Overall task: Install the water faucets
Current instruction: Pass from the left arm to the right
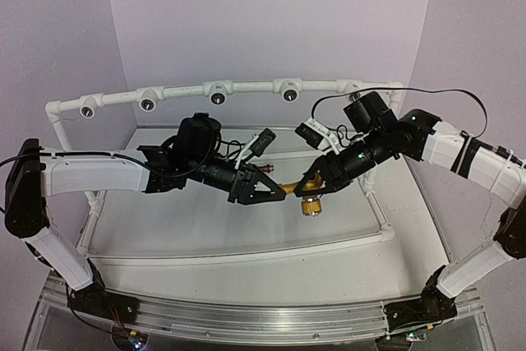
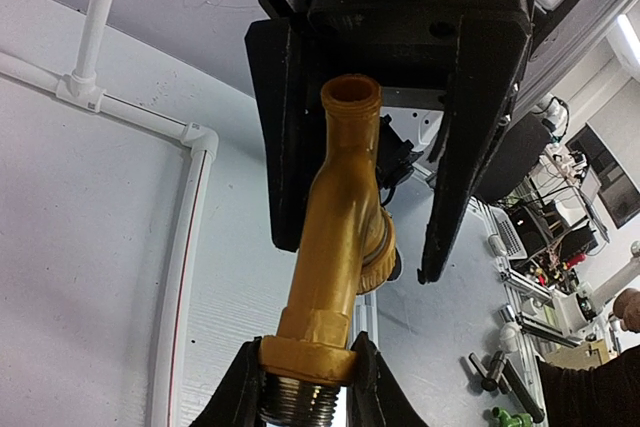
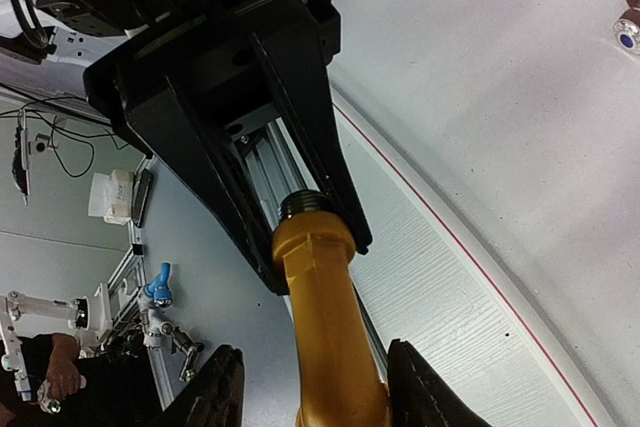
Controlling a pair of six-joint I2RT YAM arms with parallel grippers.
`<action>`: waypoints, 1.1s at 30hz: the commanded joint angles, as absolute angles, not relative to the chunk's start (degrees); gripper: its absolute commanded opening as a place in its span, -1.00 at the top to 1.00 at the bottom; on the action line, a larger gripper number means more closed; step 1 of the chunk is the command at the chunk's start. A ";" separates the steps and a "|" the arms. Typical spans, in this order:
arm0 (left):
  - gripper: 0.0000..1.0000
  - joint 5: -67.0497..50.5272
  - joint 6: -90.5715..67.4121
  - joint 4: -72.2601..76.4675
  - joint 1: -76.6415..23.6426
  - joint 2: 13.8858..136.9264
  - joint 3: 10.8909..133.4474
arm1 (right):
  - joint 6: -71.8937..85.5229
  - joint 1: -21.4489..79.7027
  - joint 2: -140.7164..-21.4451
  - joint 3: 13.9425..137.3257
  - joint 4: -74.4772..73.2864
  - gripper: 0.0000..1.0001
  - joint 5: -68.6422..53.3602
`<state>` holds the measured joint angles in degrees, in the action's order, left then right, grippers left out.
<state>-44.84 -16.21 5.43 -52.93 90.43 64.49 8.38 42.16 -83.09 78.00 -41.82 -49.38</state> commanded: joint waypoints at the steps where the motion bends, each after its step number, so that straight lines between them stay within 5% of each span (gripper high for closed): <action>1: 1.00 -45.39 -15.34 6.77 -52.74 88.46 67.31 | 7.17 43.48 -83.57 78.77 -40.17 0.02 -53.26; 12: 1.00 -45.63 -16.17 6.83 -52.70 88.46 67.37 | 5.69 44.38 -83.87 78.25 -39.67 0.08 -51.91; 16: 1.00 -45.32 -16.41 6.88 -52.65 88.22 67.15 | 7.38 44.43 -82.73 76.52 -36.24 0.40 -52.22; 19: 1.00 -45.24 -16.55 6.97 -52.64 88.24 67.08 | 8.87 44.47 -81.63 74.42 -33.33 0.99 -51.66; 24: 0.98 -43.86 -17.19 7.11 -52.47 88.14 66.41 | 15.54 44.56 -76.19 67.45 -22.89 1.00 -46.96; 26: 0.76 -42.85 -17.39 7.24 -52.31 87.74 65.96 | 16.09 44.56 -73.88 65.67 -21.82 1.00 -43.49; 29: -0.11 -40.05 -17.87 7.80 -52.06 86.51 64.58 | 16.23 44.60 -69.00 64.25 -22.60 1.00 -33.62; 33: -0.66 -36.80 -18.91 9.09 -51.65 85.26 62.40 | 12.73 44.65 -64.01 65.97 -33.06 1.00 -15.07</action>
<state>-42.10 -17.77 6.40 -52.47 89.19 63.97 14.47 44.77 -70.08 63.73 -27.37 -35.01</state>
